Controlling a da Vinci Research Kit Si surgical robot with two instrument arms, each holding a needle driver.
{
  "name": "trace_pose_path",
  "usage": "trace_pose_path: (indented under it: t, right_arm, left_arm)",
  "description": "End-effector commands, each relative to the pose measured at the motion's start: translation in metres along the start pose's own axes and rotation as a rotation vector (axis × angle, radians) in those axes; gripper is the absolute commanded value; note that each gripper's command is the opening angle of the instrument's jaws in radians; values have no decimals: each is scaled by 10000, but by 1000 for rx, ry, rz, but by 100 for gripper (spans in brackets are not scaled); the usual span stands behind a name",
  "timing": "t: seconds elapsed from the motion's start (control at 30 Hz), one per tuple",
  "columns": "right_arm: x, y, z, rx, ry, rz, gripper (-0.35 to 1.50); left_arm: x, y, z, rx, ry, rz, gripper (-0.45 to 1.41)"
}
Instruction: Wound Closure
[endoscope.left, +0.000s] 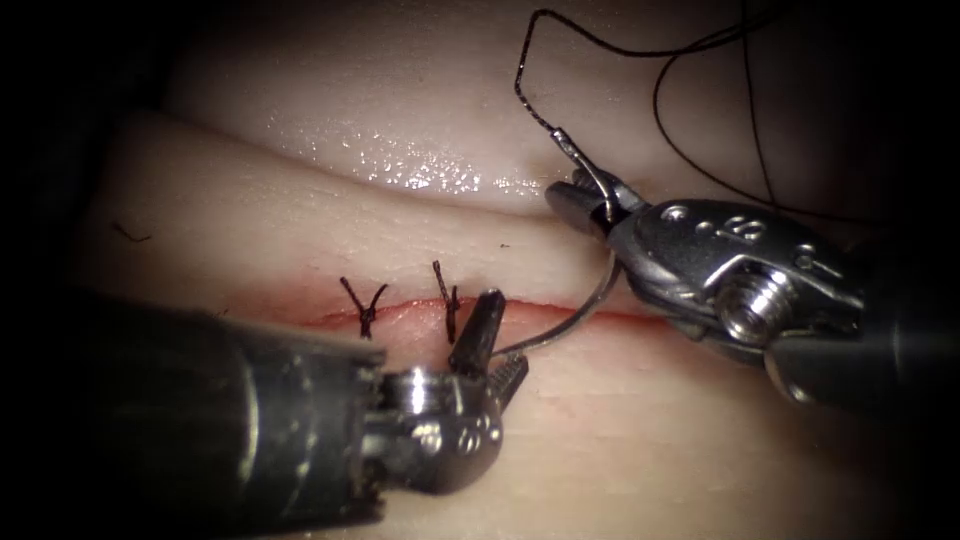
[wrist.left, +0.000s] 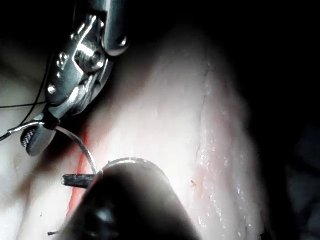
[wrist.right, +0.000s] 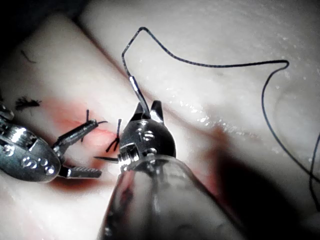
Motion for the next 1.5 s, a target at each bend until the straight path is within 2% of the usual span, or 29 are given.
trace_pose_path:
  t: [0.03, 0.1, 0.13, 0.23, 0.33, 0.4, 0.53, 0.6, 0.67, 0.7, 0.83, 0.9, 1.0, 1.23, 1.37, 1.5]
  right_arm:
    - [-3, -2, 6, 3, 10, 1, -35]
    - [-2, 4, 3, 16, 27, 4, -35]
    - [-2, 6, 2, 34, 32, 4, -35]
    - [0, 16, -2, 80, 73, 9, -35]
    - [1, 24, -5, 142, 141, 14, -35]
    - [0, 30, -7, 237, 181, 7, -35]
    - [-3, 40, -9, 446, 239, -41, -35]
    - [-4, 46, -10, 525, 264, -75, -35]
    - [-5, 48, -10, 578, 280, -91, -35]
    - [-5, 49, -10, 613, 290, -98, -35]
    - [-6, 48, -10, 738, 339, -137, -35]
    - [-7, 48, -10, 800, 393, -157, -35]
    - [-7, 47, -9, 860, 470, -165, -35]
    - [-5, 43, -8, 905, 525, -203, -35]
    - [-6, 42, -10, 914, 553, -213, -35]
    - [-5, 41, -10, 915, 570, -233, -35]
  left_arm:
    - [2, 4, 5, -10, 11, -26, 121]
    - [1, -2, 5, -19, 18, -88, 125]
    - [1, -5, 4, -32, 39, -112, 131]
    - [-5, -8, -5, -107, 128, -211, 131]
    - [-13, -10, -15, -202, 233, -317, 123]
    - [-18, -13, -19, -278, 319, -388, 116]
    - [-29, -19, -24, -507, 531, -549, 105]
    - [-31, -22, -25, -593, 586, -597, 91]
    - [-32, -25, -24, -644, 670, -625, 76]
    - [-32, -27, -22, -658, 693, -651, 74]
    - [-26, -34, -10, -728, 710, -758, 71]
    - [-20, -35, -2, -830, 720, -822, 78]
    - [-8, -34, 11, -937, 708, -870, 91]
    - [14, -24, 43, -1099, 681, -941, 105]
    - [14, -23, 59, -1143, 671, -965, 106]
    - [12, -20, 59, -1181, 647, -978, 103]
